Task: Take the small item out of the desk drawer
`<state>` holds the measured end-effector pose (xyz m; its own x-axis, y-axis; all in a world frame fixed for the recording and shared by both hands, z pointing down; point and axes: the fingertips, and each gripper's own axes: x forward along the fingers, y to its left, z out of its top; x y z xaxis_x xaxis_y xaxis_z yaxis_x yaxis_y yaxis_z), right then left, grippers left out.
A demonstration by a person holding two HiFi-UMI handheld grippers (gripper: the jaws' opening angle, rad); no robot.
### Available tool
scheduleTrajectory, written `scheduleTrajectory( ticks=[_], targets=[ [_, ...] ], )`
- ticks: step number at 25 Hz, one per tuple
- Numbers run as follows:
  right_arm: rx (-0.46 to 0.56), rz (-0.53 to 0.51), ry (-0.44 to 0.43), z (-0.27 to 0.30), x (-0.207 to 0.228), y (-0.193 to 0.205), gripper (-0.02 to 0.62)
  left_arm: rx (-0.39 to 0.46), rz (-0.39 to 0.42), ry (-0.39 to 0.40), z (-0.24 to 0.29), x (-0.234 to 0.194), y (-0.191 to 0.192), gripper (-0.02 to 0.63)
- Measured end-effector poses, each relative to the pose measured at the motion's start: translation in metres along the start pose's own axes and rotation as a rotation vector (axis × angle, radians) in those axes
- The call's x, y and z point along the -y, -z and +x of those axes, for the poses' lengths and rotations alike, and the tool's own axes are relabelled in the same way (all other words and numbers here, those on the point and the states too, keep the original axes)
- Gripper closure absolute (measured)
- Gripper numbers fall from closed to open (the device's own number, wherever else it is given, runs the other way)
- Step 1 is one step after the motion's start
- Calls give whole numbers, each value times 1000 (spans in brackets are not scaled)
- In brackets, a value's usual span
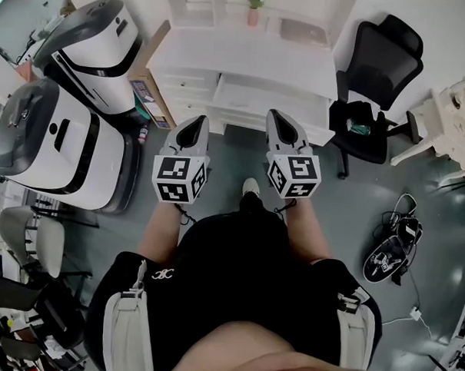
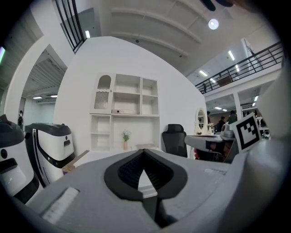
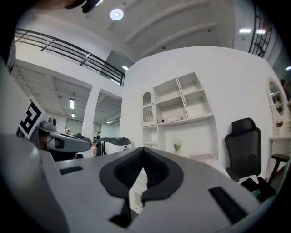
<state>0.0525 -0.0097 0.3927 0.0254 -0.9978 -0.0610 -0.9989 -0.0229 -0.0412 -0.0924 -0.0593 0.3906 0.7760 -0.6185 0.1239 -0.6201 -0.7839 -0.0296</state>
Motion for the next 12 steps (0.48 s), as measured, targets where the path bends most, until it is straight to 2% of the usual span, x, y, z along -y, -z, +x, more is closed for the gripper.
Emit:
scheduleTrajectory(
  ticks=[12],
  targets=[
    [-49,76,-28,154,120,-1,598,-67,-17,-18,183,-32,-28,594]
  ],
)
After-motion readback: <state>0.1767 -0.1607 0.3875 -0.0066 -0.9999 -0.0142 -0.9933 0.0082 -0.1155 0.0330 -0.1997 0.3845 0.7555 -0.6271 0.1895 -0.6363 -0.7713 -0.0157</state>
